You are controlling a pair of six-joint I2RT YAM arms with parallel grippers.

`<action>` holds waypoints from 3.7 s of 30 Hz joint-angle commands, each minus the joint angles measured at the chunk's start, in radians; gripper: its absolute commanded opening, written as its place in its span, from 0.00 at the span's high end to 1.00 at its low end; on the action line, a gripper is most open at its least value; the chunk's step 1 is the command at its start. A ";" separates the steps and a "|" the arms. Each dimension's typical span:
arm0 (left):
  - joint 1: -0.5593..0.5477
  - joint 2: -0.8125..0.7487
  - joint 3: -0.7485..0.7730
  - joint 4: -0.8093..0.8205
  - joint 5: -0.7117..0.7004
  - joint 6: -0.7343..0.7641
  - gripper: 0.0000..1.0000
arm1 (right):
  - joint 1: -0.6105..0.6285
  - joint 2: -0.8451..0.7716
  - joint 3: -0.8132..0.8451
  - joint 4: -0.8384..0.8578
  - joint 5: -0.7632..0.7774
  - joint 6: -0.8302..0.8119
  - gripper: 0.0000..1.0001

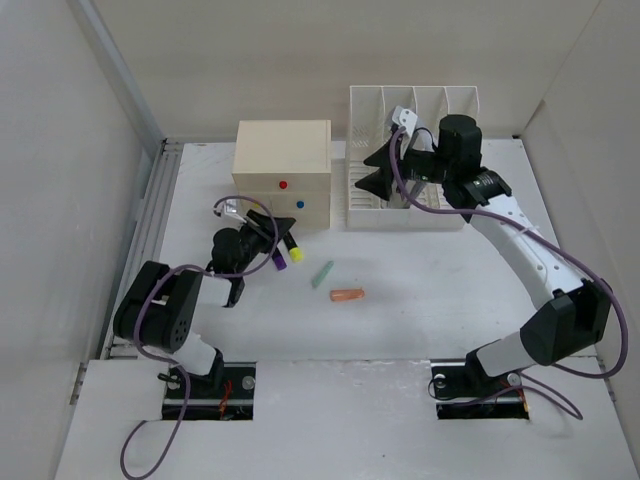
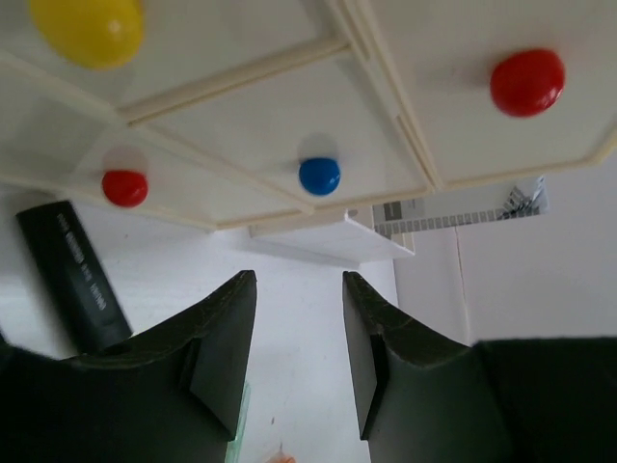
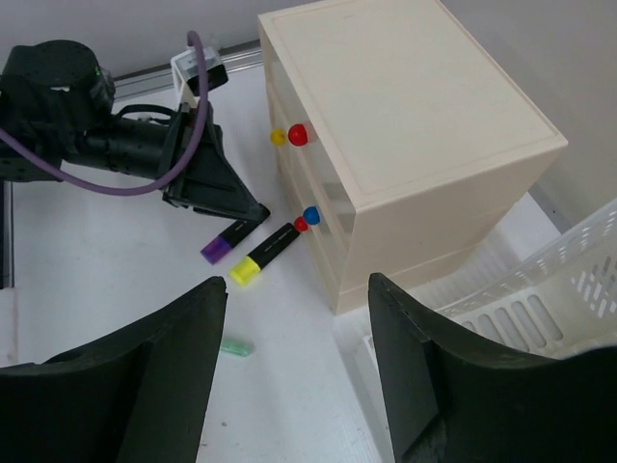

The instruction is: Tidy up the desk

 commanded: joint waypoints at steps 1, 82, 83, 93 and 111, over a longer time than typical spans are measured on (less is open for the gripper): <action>-0.015 0.029 0.093 0.166 -0.031 -0.027 0.63 | -0.007 -0.033 -0.003 0.062 -0.049 0.014 0.34; -0.216 -0.582 -0.052 -0.452 -0.286 0.122 0.26 | 0.330 0.202 -0.067 -0.313 0.282 -0.886 0.31; -0.225 -0.633 -0.052 -0.498 -0.301 0.138 0.32 | 0.344 0.202 -0.084 -0.313 0.298 -0.905 0.31; -0.235 -1.124 0.158 -1.090 -0.576 0.327 1.00 | 0.457 0.311 -0.127 -0.324 0.402 -1.022 0.40; -0.235 -1.180 0.417 -1.296 -0.583 0.649 0.93 | 0.505 0.481 -0.064 -0.333 0.459 -1.002 0.58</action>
